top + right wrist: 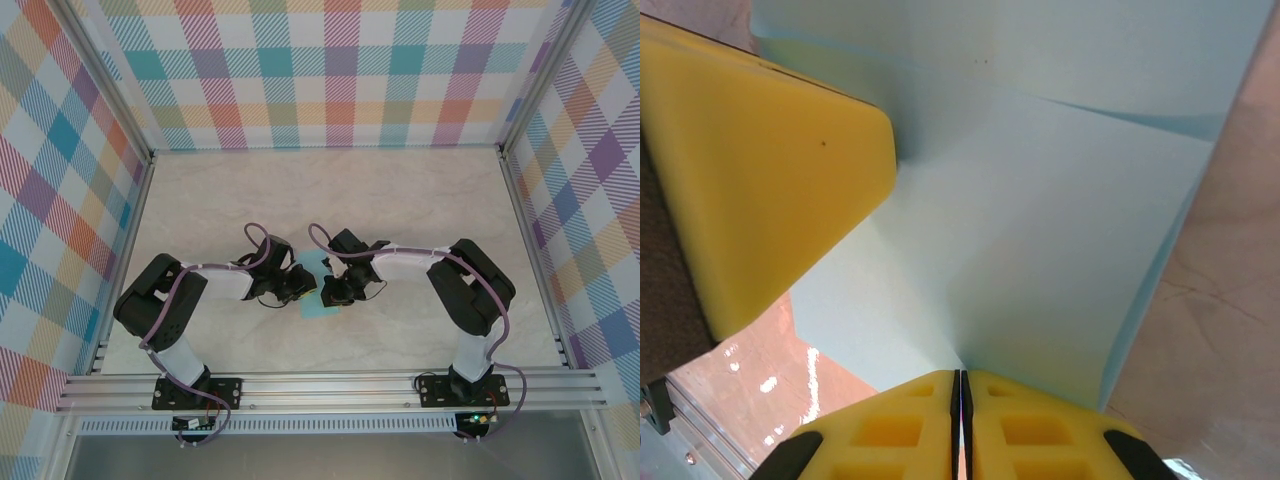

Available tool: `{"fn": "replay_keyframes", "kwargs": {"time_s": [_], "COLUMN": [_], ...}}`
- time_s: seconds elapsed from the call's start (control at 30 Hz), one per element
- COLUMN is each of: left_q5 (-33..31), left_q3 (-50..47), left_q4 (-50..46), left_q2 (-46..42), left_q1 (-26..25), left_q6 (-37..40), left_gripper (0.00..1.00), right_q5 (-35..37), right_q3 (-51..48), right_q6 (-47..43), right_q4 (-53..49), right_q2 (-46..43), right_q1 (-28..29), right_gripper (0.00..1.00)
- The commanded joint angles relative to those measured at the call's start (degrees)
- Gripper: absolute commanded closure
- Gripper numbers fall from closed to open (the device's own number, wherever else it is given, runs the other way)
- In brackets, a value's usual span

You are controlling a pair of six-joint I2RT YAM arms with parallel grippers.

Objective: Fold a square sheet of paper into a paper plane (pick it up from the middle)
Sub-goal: Fold the triangle a second time at the center of the table.

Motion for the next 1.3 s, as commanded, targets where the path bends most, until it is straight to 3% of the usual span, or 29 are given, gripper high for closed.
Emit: {"fn": "replay_keyframes", "kwargs": {"time_s": [0.0,0.67,1.0,1.27], "left_q5": [-3.87,-5.41,-5.01,-4.84], "left_q3": [-0.20,-0.18,-0.07,0.28], "left_q4": [-4.58,-6.38,-6.12,-6.01], "left_q2": [0.74,0.63,0.02,0.15], "left_q1": [-0.69,-0.69,-0.69,-0.65], "left_q6": [0.70,1.44,1.44,1.26], "left_gripper": [0.83,0.83,0.83,0.83], "right_q5": [-1.11,-7.96,-11.26,-10.21], "right_q3": [-1.95,-11.31,-11.13,-6.39], "right_q6": [-0.72,-1.98,-1.92,-1.23], "right_q4": [-1.16,3.25,3.97,5.31], "right_q2": [0.40,-4.35,-12.35,-6.20], "right_q1": [-0.13,-3.99,-4.74,-4.66], "right_gripper": [0.88,0.88,0.87,0.88]}}
